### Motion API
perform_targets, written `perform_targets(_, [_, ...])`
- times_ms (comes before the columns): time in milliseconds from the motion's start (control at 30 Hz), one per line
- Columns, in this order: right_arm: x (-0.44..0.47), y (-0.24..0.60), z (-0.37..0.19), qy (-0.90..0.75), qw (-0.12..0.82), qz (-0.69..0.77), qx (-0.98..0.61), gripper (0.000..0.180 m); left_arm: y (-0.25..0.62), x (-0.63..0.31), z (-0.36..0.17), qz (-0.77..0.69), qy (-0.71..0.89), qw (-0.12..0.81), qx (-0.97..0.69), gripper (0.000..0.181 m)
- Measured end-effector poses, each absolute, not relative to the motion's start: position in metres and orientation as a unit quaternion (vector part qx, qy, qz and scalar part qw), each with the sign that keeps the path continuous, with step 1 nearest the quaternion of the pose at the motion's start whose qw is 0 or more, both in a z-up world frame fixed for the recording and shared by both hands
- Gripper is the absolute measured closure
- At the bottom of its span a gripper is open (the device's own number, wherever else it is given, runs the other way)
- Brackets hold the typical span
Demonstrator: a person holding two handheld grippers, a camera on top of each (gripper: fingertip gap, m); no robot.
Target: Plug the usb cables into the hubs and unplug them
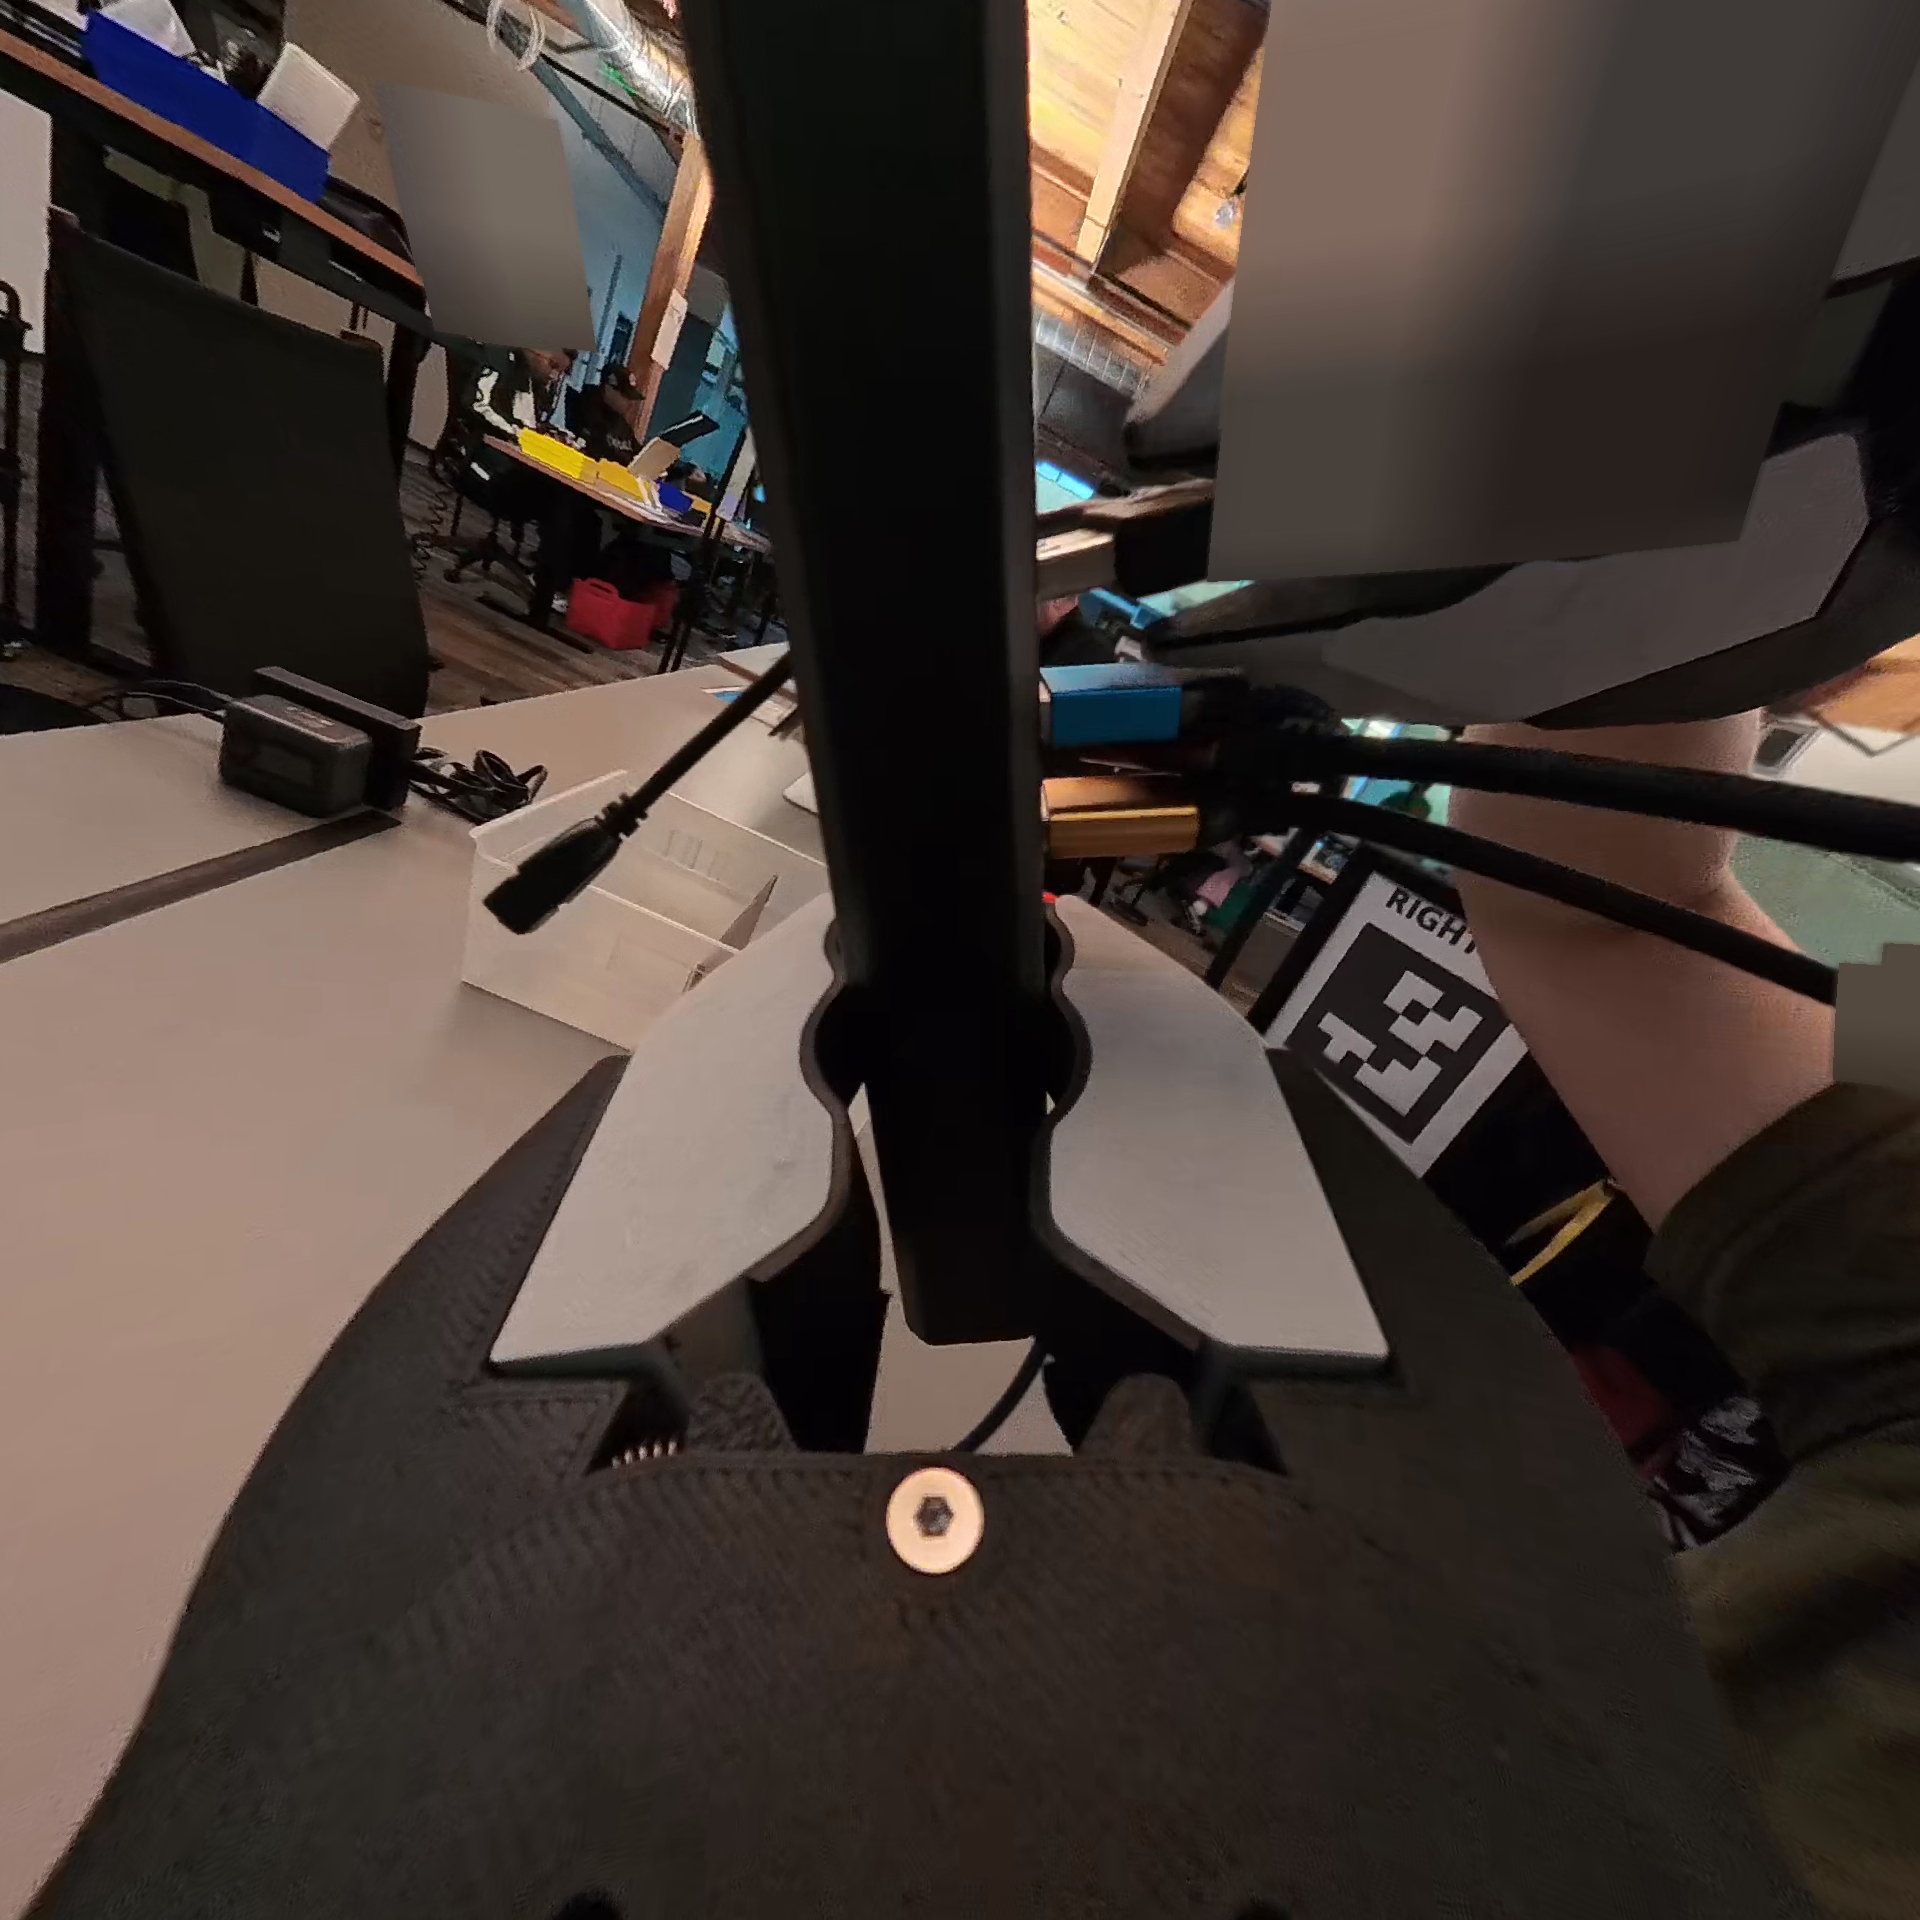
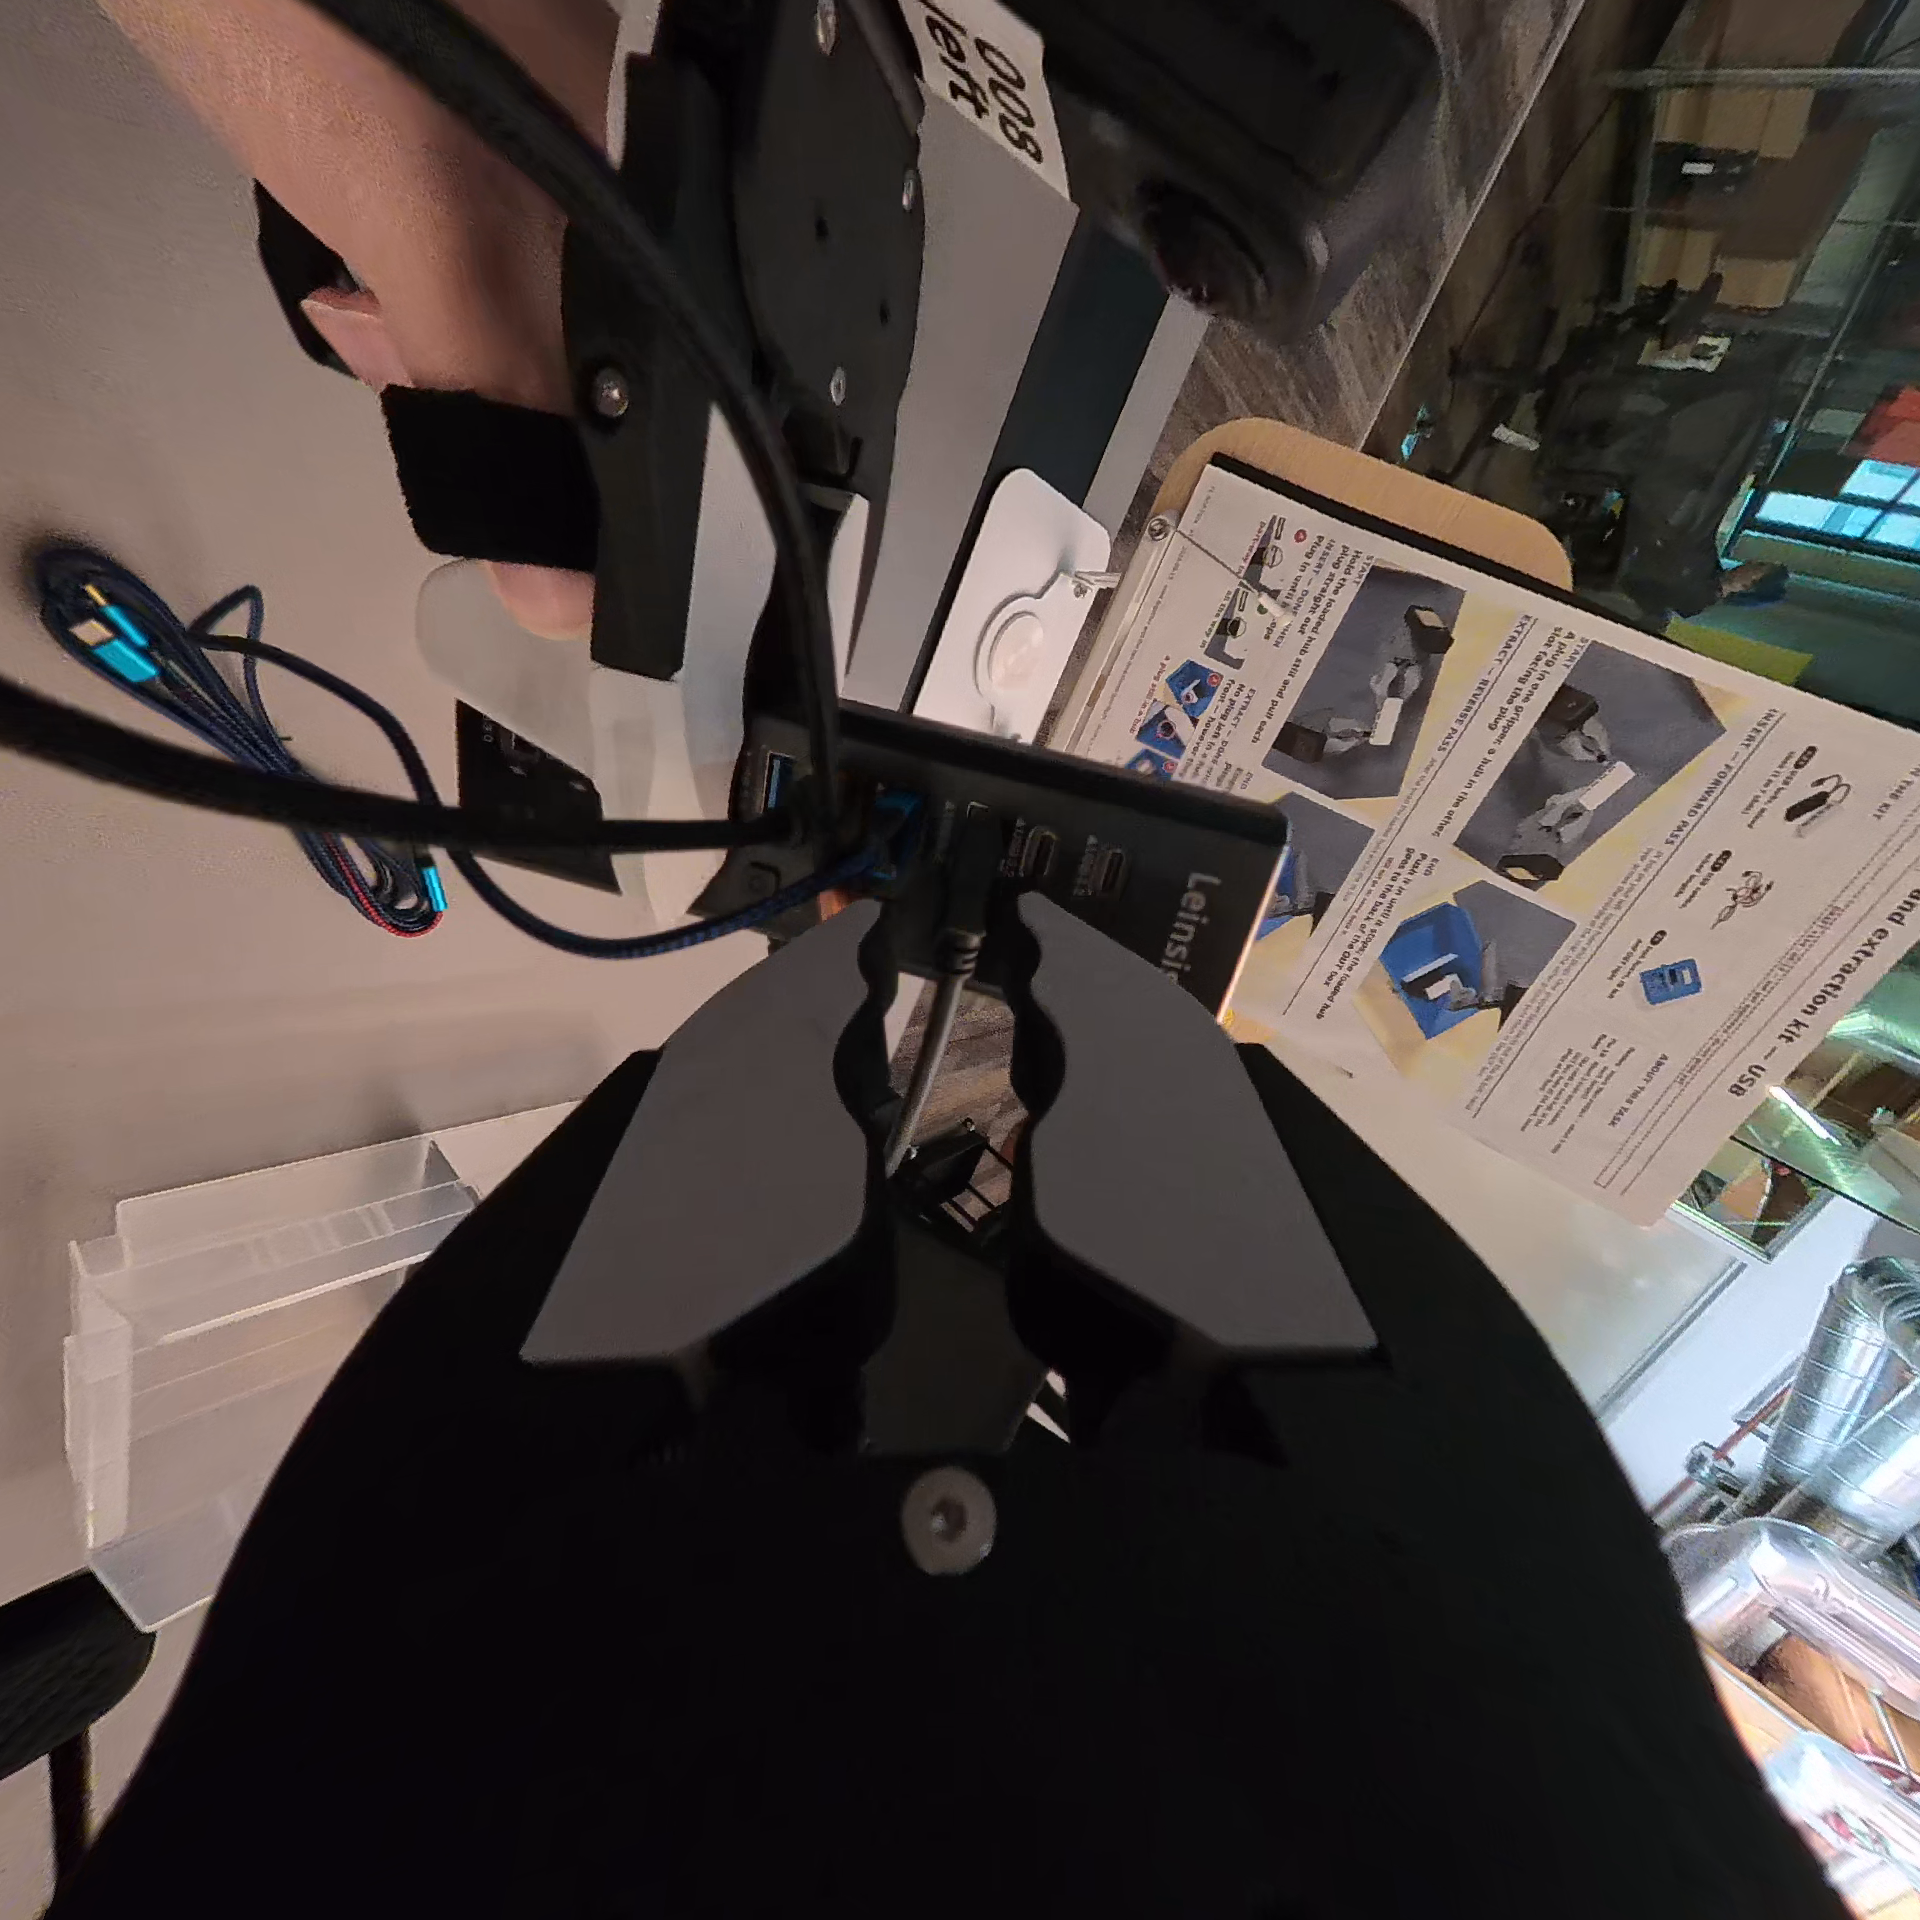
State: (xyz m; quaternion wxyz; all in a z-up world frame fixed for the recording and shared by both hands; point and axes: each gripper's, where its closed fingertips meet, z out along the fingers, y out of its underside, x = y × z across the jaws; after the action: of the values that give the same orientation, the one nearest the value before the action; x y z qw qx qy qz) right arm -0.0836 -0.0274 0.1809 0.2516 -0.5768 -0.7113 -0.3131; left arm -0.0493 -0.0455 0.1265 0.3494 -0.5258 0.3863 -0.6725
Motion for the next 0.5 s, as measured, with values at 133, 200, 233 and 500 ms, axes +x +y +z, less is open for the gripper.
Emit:
perform_targets(133, [-0.084, -0.028, 0.187, -0.705, 0.269, -0.301, -0.583, 0.159, -0.043, -0.049, 0.125, -0.665, 0.388, 0.357, -0.528, 0.150])
perform_targets(200, [-0.088, -0.031, 0.191, -0.701, 0.286, -0.272, -0.593, 0.160, -0.043, -0.049, 0.125, -0.661, 0.390, 0.362, -0.529, 0.150])
perform_targets(233, [-0.090, -0.032, 0.193, -0.698, 0.296, -0.261, -0.598, 0.161, -0.044, -0.049, 0.125, -0.660, 0.391, 0.364, -0.529, 0.150])
perform_targets(500, [-0.091, -0.032, 0.187, -0.695, 0.308, -0.253, -0.598, 0.170, -0.044, -0.049, 0.125, -0.655, 0.392, 0.370, -0.530, 0.149])
